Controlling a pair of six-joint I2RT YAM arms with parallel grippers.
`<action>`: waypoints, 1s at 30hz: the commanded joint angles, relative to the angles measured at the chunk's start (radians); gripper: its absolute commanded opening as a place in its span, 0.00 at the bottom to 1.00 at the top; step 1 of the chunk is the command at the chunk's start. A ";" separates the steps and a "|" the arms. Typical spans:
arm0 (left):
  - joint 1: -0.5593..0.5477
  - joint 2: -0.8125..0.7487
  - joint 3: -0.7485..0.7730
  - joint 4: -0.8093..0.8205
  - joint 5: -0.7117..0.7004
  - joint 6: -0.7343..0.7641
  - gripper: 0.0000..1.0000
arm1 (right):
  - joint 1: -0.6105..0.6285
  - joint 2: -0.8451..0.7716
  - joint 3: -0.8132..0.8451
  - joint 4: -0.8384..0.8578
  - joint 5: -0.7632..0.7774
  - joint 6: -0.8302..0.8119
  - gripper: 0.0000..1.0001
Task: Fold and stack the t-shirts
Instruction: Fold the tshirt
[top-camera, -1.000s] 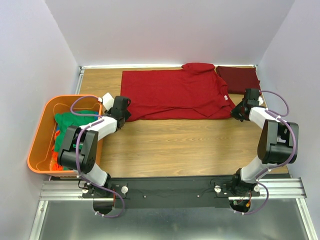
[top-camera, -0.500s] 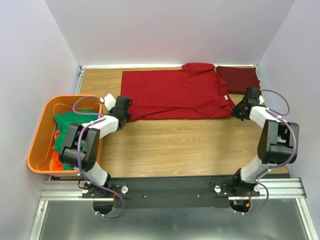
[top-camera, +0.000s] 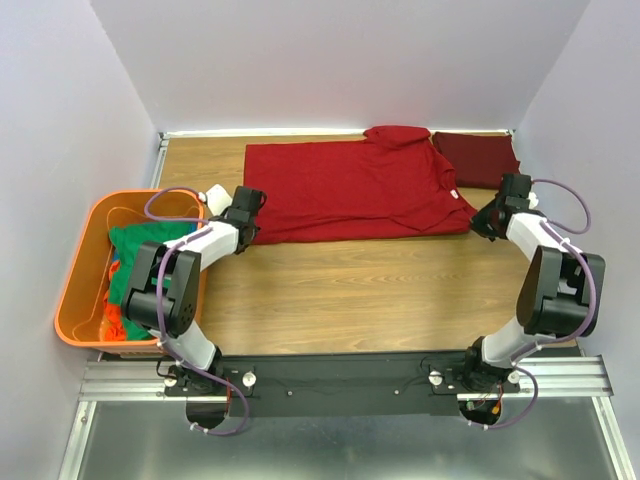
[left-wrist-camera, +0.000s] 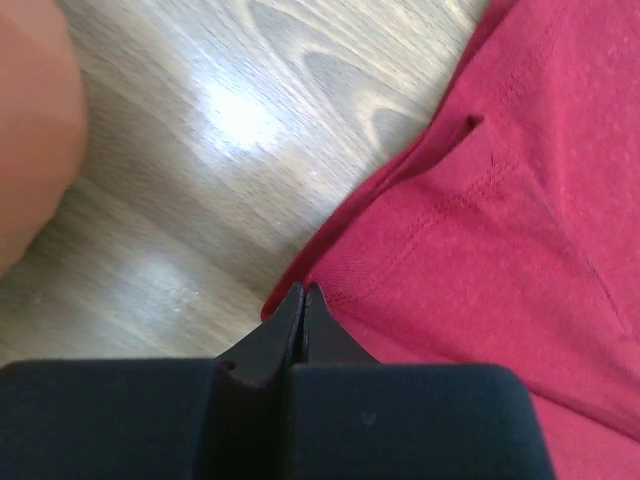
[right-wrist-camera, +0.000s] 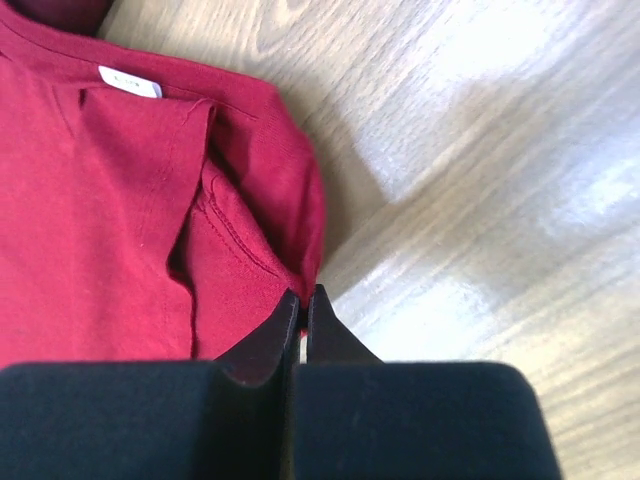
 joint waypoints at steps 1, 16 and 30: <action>0.014 -0.051 0.020 -0.102 -0.084 -0.023 0.00 | -0.025 -0.069 0.010 -0.059 0.048 -0.016 0.03; 0.010 -0.279 -0.184 -0.119 -0.012 -0.060 0.00 | -0.106 -0.249 -0.153 -0.153 0.012 -0.030 0.06; -0.048 -0.511 -0.245 -0.135 0.018 -0.004 0.46 | -0.148 -0.397 -0.225 -0.167 -0.130 -0.062 0.63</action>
